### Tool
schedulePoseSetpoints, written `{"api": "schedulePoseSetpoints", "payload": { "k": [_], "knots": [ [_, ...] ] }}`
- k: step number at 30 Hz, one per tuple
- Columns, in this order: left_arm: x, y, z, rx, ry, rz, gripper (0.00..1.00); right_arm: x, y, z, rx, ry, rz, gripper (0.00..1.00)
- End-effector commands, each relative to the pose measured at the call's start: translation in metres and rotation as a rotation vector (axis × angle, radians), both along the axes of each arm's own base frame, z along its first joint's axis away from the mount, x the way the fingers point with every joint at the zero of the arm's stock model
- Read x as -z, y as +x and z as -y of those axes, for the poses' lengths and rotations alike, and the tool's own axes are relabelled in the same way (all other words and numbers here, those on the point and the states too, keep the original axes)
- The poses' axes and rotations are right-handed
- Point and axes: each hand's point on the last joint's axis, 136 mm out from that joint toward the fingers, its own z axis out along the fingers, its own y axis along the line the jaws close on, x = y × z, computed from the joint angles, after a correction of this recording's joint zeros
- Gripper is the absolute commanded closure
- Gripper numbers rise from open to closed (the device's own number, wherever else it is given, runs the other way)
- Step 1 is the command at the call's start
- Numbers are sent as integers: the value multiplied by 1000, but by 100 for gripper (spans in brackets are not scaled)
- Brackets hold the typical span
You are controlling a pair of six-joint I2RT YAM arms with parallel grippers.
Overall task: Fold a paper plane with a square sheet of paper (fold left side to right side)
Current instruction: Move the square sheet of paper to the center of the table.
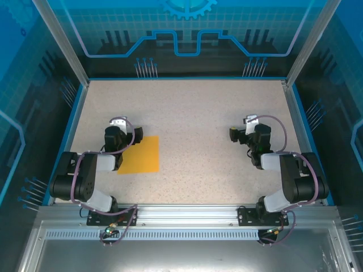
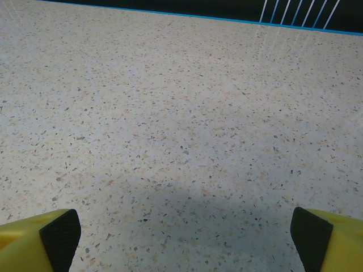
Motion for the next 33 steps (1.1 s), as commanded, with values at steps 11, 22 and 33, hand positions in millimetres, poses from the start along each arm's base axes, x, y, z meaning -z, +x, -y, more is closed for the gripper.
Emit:
{"api": "schedulePoseSetpoints", "payload": {
  "k": [11, 22, 33],
  "knots": [
    [-11, 8, 3, 25, 9, 31, 1, -9, 6, -1, -26, 21, 26, 1],
    [-12, 8, 3, 26, 7, 31, 1, -9, 6, 0, -28, 23, 27, 1],
    [-53, -8, -4, -70, -5, -20, 1, -37, -2, 18, 81, 47, 16, 1]
  ]
}}
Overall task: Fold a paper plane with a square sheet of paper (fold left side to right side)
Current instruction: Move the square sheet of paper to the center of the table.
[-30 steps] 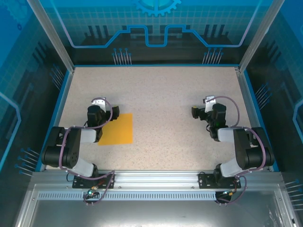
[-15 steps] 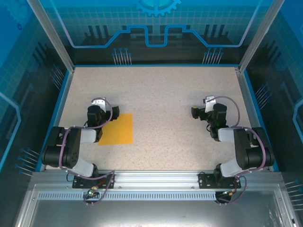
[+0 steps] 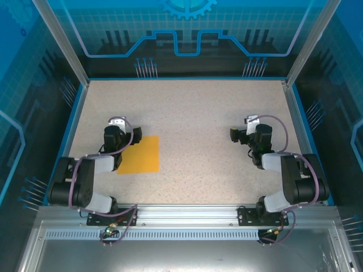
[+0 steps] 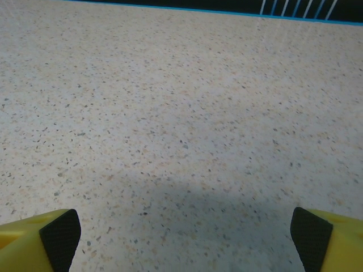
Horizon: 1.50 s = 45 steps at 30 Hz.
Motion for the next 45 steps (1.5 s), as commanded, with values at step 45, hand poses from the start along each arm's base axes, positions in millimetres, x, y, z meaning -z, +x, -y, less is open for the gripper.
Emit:
{"api": "schedulePoseSetpoints", "payload": {
  "k": [45],
  "knots": [
    [92, -85, 130, -74, 11, -934, 1, -122, -81, -62, -76, 124, -193, 1]
  ]
}}
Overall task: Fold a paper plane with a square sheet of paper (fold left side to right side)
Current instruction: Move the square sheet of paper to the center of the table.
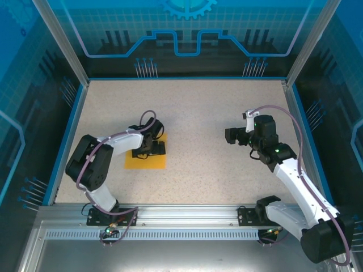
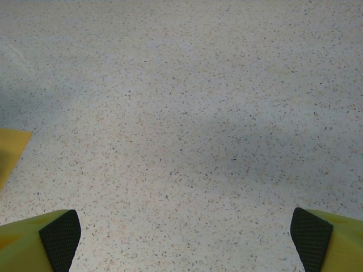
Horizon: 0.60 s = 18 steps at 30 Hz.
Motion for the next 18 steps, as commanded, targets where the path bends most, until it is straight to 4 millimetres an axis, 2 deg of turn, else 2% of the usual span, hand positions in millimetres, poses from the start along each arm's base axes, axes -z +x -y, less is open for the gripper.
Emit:
{"api": "schedulePoseSetpoints", "payload": {
  "k": [1, 5, 10, 15, 18],
  "knots": [
    [12, -8, 19, 31, 37, -77, 1, -9, -1, -4, -7, 9, 9, 1],
    [17, 3, 59, 85, 21, -88, 1, -9, -1, -5, -6, 17, 5, 1],
    [23, 14, 118, 171, -22, -103, 1, -4, -2, -3, 7, 18, -18, 1],
    [21, 22, 166, 222, -102, -97, 1, 1, -3, -3, 11, 15, -35, 1],
    [13, 24, 185, 238, -169, -89, 1, 6, -2, -4, 8, 12, -54, 1]
  ]
}}
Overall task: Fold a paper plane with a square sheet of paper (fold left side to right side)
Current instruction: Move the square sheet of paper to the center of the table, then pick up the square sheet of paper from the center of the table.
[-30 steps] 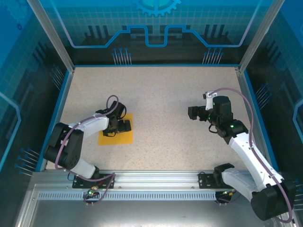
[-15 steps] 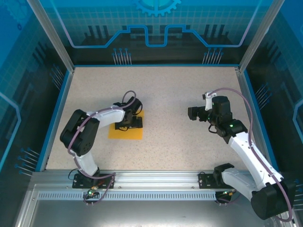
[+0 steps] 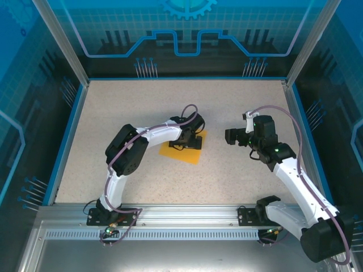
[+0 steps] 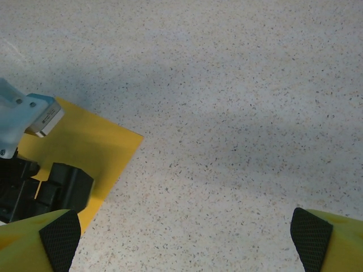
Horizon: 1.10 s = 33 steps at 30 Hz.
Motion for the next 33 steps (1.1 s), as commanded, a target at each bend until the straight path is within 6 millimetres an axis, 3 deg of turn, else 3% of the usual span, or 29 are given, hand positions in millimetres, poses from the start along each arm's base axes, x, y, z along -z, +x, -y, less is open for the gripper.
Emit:
{"api": "schedulePoseSetpoints", "payload": {
  "k": [1, 7, 10, 12, 15, 22, 33],
  "knots": [
    [13, -22, 21, 12, -91, -119, 1, 0, 1, -4, -4, 3, -22, 1],
    [-43, -16, 17, 16, -210, -19, 1, 22, 9, -15, 12, 47, -135, 1],
    [-66, -16, -3, -23, -274, 24, 1, 41, 16, -34, -10, 54, -213, 1],
    [-72, -19, -21, -50, -300, 29, 1, 43, 27, -50, -26, 31, -239, 1],
    [-69, -23, -38, -70, -356, 10, 1, 62, 41, -69, -29, -29, -305, 1],
    [-48, -23, -49, -95, -460, -47, 8, 102, 76, -110, -23, -19, -405, 1],
    [-10, -30, -56, -104, -395, -127, 20, 148, 86, -128, -6, -121, -500, 1]
  ]
}}
